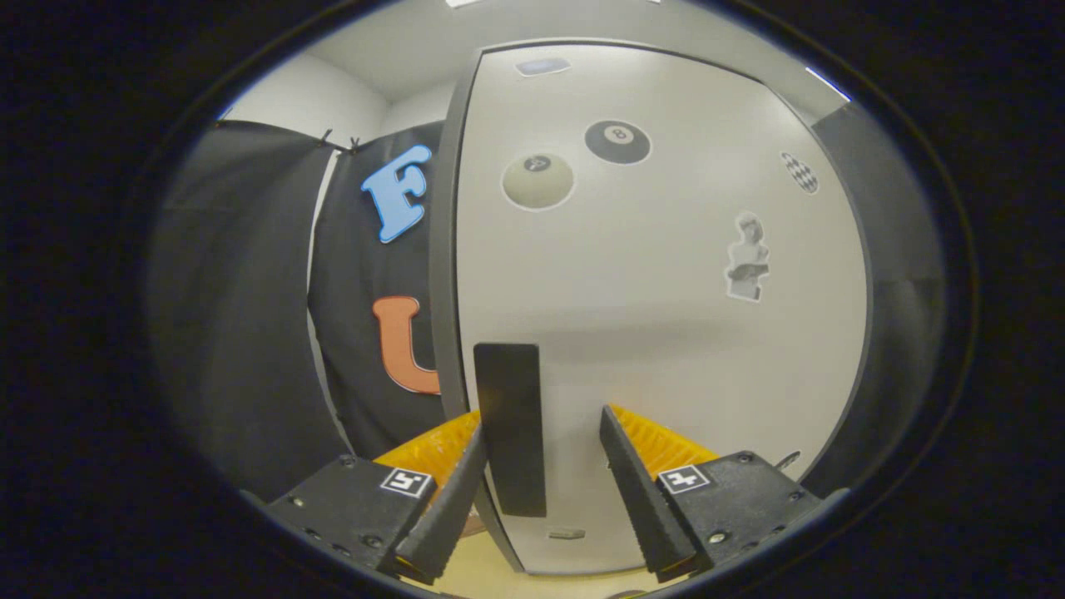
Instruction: Open the shoe cabinet door, grab the shoes and put them into the shoe cabinet, then close the shoe cabinet door.
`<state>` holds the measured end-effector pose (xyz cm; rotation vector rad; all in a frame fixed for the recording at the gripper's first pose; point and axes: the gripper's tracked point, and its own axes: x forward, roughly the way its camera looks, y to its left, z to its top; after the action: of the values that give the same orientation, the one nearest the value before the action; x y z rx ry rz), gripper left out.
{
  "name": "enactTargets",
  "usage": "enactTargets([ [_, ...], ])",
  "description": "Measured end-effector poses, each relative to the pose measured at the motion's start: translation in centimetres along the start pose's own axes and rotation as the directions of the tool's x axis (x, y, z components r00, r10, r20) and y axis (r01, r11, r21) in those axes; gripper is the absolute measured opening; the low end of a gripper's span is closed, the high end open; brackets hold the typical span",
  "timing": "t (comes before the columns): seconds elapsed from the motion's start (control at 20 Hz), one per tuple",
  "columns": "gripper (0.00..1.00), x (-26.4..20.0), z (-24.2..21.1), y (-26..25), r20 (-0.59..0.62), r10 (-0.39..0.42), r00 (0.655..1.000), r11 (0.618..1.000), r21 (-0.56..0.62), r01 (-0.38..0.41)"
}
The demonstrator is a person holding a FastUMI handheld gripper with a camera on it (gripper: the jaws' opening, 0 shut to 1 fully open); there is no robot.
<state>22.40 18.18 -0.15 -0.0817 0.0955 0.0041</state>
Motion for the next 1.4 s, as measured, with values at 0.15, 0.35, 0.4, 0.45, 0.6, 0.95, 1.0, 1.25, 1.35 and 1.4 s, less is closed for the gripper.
enactTargets([
  [0.15,0.57,0.1,-2.1,1.4,-0.08,0.062,0.995,0.998,0.003,-0.062],
  [0.35,0.34,-0.4,-1.5,1.1,-0.081,0.079,0.994,0.997,0.007,-0.078],
  [0.4,0.33,-0.5,-1.5,1.0,-0.078,0.085,0.993,0.996,0.01,-0.084],
  [0.45,0.33,-0.8,-1.5,1.0,-0.074,0.09,0.993,0.996,0.008,-0.09],
  [0.6,0.33,-2.5,-1.3,1.3,-0.072,0.116,0.991,0.993,0.001,-0.116],
  [0.95,0.33,-6.7,-1.6,1.0,-0.092,0.216,0.972,0.976,-0.019,-0.219],
  [1.0,0.33,-7.2,-1.6,0.8,-0.094,0.23,0.969,0.972,-0.029,-0.234],
  [1.25,0.32,-9.8,-1.9,-0.1,-0.088,0.284,0.955,0.958,-0.024,-0.287],
  [1.35,0.32,-10.7,-1.9,-0.4,-0.081,0.297,0.951,0.954,-0.028,-0.3],
  [1.4,0.32,-10.8,-2.0,-0.6,-0.084,0.299,0.951,0.953,-0.029,-0.302],
])
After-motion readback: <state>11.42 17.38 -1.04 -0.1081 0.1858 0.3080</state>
